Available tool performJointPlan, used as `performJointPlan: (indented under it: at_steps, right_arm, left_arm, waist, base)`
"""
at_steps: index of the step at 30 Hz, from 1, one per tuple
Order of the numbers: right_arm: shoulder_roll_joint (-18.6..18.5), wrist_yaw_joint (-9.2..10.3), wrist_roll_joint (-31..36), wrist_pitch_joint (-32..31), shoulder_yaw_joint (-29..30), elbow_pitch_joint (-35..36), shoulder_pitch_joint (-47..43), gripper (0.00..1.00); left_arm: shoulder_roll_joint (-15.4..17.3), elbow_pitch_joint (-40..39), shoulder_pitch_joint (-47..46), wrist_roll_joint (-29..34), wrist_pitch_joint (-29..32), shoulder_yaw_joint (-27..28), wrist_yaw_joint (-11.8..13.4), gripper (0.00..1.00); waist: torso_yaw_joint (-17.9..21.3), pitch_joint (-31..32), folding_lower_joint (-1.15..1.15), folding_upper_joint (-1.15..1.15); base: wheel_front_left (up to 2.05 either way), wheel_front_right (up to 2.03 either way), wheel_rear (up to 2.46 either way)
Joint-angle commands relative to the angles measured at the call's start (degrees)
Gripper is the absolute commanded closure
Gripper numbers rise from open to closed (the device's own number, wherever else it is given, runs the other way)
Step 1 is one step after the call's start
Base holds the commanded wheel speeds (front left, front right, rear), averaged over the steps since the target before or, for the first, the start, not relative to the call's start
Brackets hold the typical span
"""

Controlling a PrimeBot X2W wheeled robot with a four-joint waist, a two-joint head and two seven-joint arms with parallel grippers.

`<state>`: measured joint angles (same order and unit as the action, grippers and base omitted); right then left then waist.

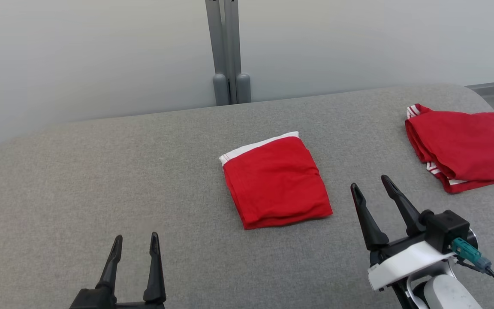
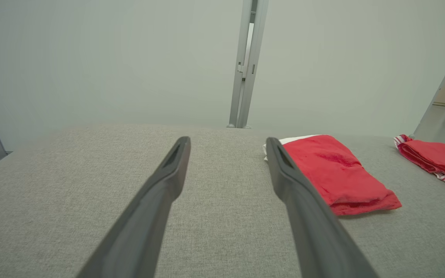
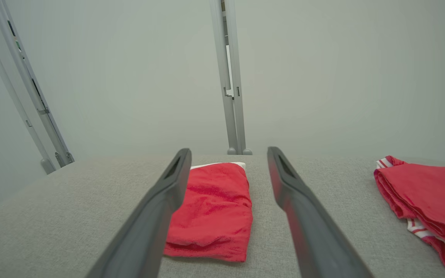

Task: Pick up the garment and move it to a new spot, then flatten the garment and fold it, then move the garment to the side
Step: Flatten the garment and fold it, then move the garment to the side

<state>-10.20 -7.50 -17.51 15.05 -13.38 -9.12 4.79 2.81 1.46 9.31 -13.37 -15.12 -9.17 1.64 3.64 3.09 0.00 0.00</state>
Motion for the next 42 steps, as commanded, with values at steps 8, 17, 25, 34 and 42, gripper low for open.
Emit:
performJointPlan:
  at_steps: [8,17,25,34,42]
  right_arm:
    - [1.5,0.04,2.3,0.1,3.0,2.0,-5.7,0.00]
    - [2.2,0.04,3.7,0.1,3.4,1.4,-7.0,0.00]
    - [2.6,0.04,4.5,0.1,3.2,0.3,-7.0,0.00]
    - [2.4,0.04,4.2,0.1,2.8,0.2,-6.8,0.00]
    - [2.7,0.04,4.6,0.1,3.2,0.2,-7.2,0.00]
  left_arm:
    - [0.2,1.2,2.7,0.1,0.0,-0.1,0.0,0.00]
    - [0.2,1.1,2.9,0.2,0.0,0.4,0.4,0.00]
    - [0.2,1.3,3.2,-0.2,0.0,0.4,0.6,0.00]
    - [0.2,0.8,3.5,-0.9,0.0,0.3,1.3,0.00]
    - [0.2,0.9,3.3,-0.7,0.0,0.0,1.3,0.00]
  waist:
    - [-1.8,1.7,0.00,0.00]
    - [-2.5,2.1,0.00,0.00]
    - [-2.6,2.2,0.00,0.00]
    - [-2.3,2.4,0.00,0.00]
    - [-2.4,2.3,0.00,0.00]
  base:
    - [0.00,0.00,0.00]
    - [0.00,0.00,0.00]
    - [0.00,0.00,0.00]
    - [0.00,0.00,0.00]
    - [0.00,0.00,0.00]
